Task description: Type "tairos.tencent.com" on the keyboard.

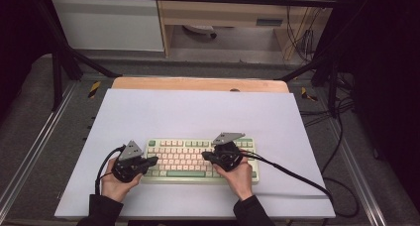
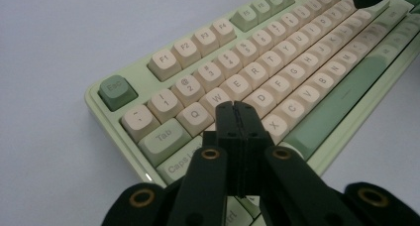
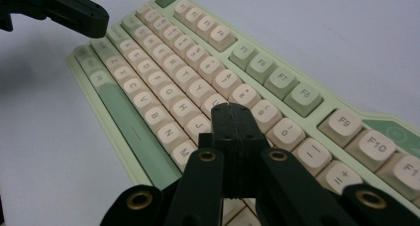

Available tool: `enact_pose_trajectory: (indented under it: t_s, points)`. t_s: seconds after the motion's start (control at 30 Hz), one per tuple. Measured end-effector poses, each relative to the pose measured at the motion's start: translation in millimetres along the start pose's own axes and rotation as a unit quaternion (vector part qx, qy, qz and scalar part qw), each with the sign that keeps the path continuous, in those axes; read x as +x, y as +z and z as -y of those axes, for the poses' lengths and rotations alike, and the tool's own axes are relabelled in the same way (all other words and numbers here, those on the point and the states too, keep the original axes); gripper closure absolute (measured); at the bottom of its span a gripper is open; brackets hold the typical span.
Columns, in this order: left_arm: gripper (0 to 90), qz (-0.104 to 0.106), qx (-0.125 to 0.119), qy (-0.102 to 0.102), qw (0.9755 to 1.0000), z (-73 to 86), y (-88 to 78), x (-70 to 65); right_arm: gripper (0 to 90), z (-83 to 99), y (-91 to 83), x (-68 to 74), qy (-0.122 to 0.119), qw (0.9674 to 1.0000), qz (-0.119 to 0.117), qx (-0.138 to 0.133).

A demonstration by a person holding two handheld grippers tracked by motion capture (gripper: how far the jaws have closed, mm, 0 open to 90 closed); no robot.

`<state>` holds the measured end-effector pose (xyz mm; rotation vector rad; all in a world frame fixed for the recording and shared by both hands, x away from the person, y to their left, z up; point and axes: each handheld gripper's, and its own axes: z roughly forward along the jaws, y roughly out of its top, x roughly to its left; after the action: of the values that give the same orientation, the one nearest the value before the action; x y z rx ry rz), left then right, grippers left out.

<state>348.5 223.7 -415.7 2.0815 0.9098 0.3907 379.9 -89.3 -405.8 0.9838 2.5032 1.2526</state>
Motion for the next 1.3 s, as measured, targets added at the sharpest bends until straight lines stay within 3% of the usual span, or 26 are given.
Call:
enact_pose_trajectory:
  t_s: [0.5, 0.87, 1.3]
  points:
    - [89.9, -0.006, 0.001, 0.006, 1.0, -5.7, 2.6, -7.7, 90.0, 22.1, -27.3, -15.3, 0.017, 0.9999, 0.003, -0.003]
    - [90.0, -0.013, 0.001, 0.011, 0.9999, -15.6, 8.0, -14.1, 90.0, 36.3, -37.5, -21.4, 0.023, 0.9997, 0.006, -0.001]
    - [90.0, -0.012, 0.009, 0.019, 0.9997, -33.2, 31.6, -23.6, 90.0, 47.7, -47.7, -26.0, 0.033, 0.9994, 0.01, -0.005]
